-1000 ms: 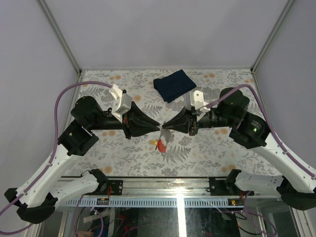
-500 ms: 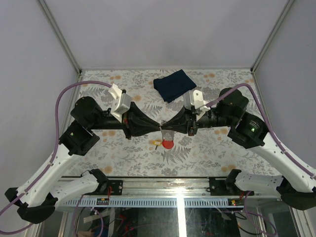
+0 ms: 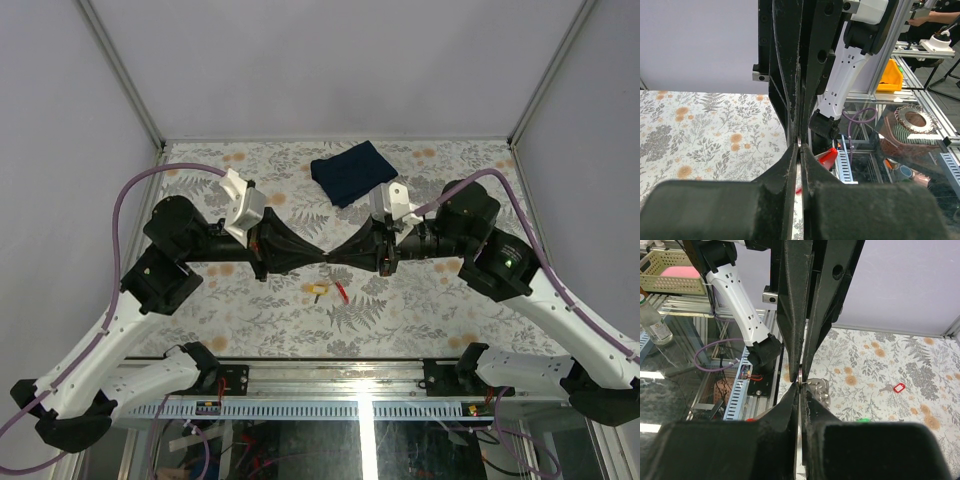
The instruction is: Put the keys on the keyring
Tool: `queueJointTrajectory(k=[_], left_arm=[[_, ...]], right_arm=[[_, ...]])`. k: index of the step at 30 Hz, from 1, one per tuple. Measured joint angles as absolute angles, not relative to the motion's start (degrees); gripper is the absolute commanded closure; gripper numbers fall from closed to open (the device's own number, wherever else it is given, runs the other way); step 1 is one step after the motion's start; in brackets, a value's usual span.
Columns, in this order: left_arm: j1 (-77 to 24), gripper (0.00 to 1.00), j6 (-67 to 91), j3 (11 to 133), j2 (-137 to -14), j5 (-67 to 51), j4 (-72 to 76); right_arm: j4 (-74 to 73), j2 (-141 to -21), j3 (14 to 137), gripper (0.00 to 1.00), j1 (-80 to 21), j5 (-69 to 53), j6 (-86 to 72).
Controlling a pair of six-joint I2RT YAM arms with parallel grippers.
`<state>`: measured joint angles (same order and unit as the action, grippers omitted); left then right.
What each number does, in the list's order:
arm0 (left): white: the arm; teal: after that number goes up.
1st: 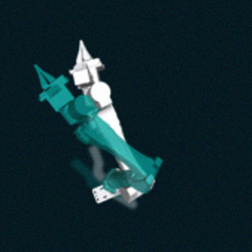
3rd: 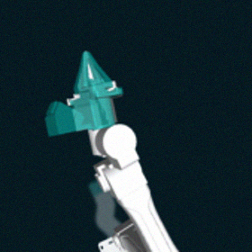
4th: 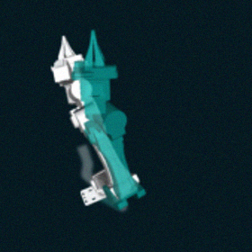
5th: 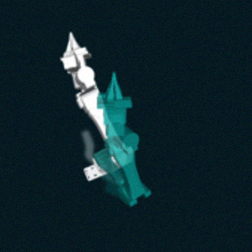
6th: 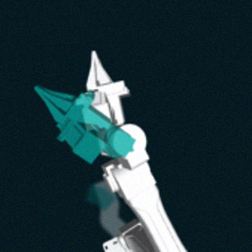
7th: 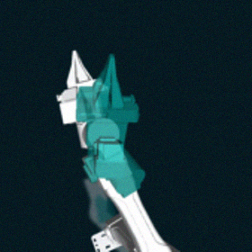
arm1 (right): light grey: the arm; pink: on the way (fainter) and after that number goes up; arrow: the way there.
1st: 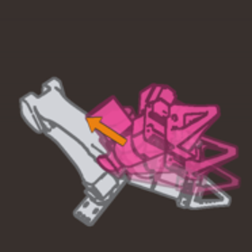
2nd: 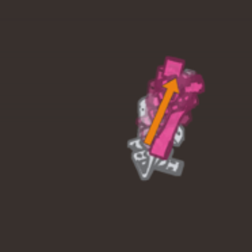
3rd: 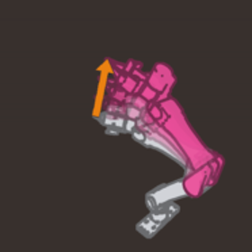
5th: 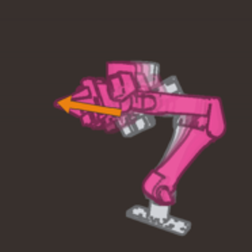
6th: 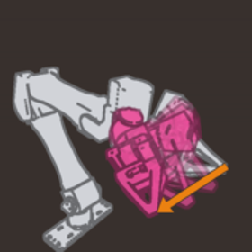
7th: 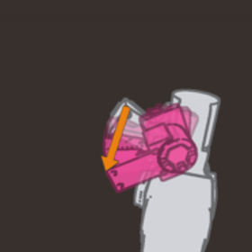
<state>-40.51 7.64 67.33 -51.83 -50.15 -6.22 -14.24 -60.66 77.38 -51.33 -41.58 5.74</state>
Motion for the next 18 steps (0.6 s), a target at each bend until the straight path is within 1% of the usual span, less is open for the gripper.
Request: queueJointTrajectory(k=[13,18], left_arm=[[-40.51,1.0,3.75,69.65,-53.98,-49.95,-10.63],[-40.51,1.0,2.87,69.73,-54.06,-49.93,-11.05]], right_arm=[[-14.76,-60.07,76.55,1.0,-51.22,-39.9,5.78],[-14.81,-59.83,76.23,0.97,-51.22,-39.62,5.78]])
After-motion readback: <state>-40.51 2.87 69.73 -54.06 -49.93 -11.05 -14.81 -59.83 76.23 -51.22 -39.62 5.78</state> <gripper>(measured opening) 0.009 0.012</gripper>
